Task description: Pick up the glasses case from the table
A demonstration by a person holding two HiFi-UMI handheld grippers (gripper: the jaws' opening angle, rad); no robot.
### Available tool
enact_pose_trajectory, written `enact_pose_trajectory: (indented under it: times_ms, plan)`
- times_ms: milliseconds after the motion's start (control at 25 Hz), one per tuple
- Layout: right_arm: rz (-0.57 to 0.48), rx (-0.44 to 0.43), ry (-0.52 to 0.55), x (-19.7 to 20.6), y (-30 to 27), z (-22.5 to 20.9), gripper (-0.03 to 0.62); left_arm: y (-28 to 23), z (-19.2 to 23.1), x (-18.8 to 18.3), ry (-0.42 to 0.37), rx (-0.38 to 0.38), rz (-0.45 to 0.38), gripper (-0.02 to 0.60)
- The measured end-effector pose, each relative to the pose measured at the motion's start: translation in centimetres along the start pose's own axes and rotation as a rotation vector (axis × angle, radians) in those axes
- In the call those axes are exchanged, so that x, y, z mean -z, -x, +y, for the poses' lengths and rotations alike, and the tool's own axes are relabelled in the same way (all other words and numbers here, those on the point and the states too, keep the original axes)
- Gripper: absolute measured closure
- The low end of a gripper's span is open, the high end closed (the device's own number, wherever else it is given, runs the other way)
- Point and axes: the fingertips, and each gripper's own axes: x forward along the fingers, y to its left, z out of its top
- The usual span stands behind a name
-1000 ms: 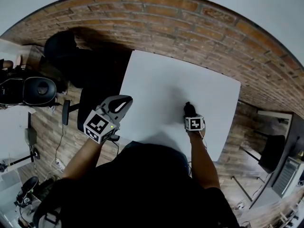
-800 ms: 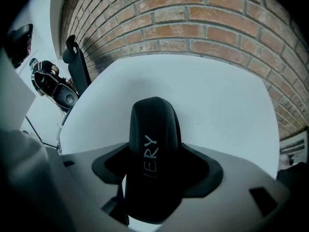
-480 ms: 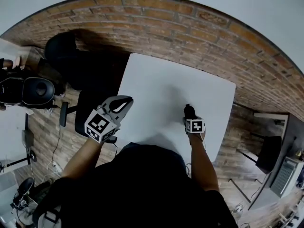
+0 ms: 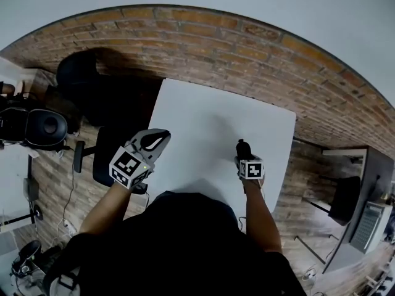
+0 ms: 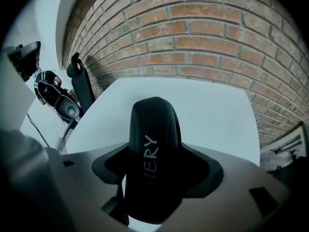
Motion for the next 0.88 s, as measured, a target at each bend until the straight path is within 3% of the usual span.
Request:
enact_pose_trajectory:
  times_ms: [880]
  plan:
    - [-0.282,-0.029,0.026,-7.5,11.5,1.5,0.289,0.1,-2.1,-3.1,-0.052,0.014,-0.061,0.557]
